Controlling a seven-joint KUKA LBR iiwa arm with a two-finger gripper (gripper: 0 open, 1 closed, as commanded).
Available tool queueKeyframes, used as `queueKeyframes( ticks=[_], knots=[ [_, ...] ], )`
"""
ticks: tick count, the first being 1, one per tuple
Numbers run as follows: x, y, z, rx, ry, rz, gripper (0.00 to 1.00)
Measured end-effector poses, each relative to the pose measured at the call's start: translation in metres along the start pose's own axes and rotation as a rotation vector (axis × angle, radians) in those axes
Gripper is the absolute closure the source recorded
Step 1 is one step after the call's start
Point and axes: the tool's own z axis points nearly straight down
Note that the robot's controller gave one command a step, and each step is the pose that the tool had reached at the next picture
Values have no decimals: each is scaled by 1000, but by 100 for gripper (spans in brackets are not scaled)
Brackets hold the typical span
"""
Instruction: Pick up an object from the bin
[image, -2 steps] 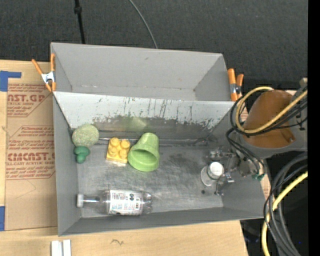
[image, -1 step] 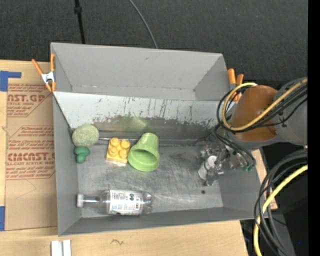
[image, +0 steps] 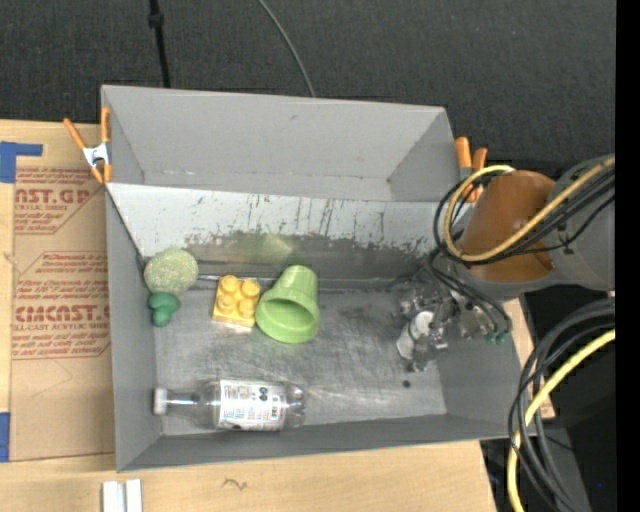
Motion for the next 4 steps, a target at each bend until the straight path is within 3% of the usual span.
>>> queueKeyframes(
  ticks=[1,2,3,4],
  knots=[
    [1,-15,-44,-3,5,12,100],
    [-9,11,-50,1,-6,21,100],
    [-4,26,-82,-6,10,32,100],
    [2,5,-125,-1,-2,44,100]
  ],
)
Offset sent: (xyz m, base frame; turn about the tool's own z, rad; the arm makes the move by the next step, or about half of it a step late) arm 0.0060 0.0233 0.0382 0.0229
